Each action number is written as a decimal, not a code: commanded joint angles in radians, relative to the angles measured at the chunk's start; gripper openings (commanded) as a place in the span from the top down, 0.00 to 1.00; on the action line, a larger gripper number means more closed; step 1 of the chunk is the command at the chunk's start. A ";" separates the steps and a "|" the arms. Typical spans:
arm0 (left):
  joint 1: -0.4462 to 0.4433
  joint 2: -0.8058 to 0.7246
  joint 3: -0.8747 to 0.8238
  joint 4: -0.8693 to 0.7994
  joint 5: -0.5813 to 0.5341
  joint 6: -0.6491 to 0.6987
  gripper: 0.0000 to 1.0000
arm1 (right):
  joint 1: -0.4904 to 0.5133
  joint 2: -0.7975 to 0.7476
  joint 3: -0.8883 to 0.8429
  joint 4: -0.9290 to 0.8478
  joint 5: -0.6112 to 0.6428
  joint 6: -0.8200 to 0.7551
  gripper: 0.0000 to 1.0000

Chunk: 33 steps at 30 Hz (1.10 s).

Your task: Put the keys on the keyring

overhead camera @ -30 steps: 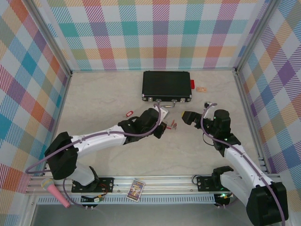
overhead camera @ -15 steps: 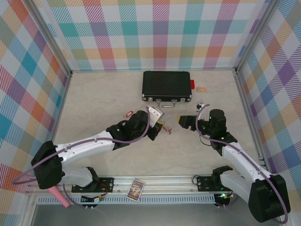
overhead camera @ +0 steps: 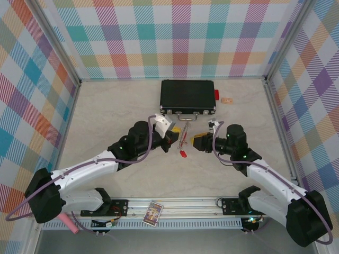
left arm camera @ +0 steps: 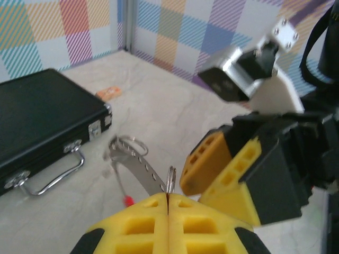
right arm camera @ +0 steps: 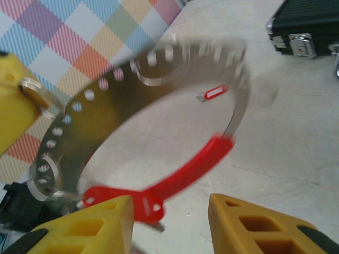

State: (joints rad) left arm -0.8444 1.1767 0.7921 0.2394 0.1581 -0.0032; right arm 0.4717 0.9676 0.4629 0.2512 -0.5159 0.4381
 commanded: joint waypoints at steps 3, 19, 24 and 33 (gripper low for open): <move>0.027 -0.040 -0.018 0.108 0.119 -0.046 1.00 | 0.020 -0.030 0.005 0.139 -0.005 -0.028 0.60; 0.076 -0.050 -0.002 0.130 0.145 -0.299 1.00 | 0.020 -0.090 0.057 0.174 0.022 0.050 0.58; 0.095 -0.062 0.031 0.096 0.103 -0.424 1.00 | 0.020 -0.206 0.008 0.101 0.147 0.047 0.56; 0.096 -0.081 0.067 0.101 0.015 -0.636 1.00 | 0.019 -0.317 -0.016 0.023 0.189 0.047 0.51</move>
State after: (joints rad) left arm -0.7536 1.1168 0.8059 0.3134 0.2134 -0.5285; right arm 0.4877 0.6662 0.4538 0.3042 -0.3492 0.4828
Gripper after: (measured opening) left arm 0.045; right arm 0.490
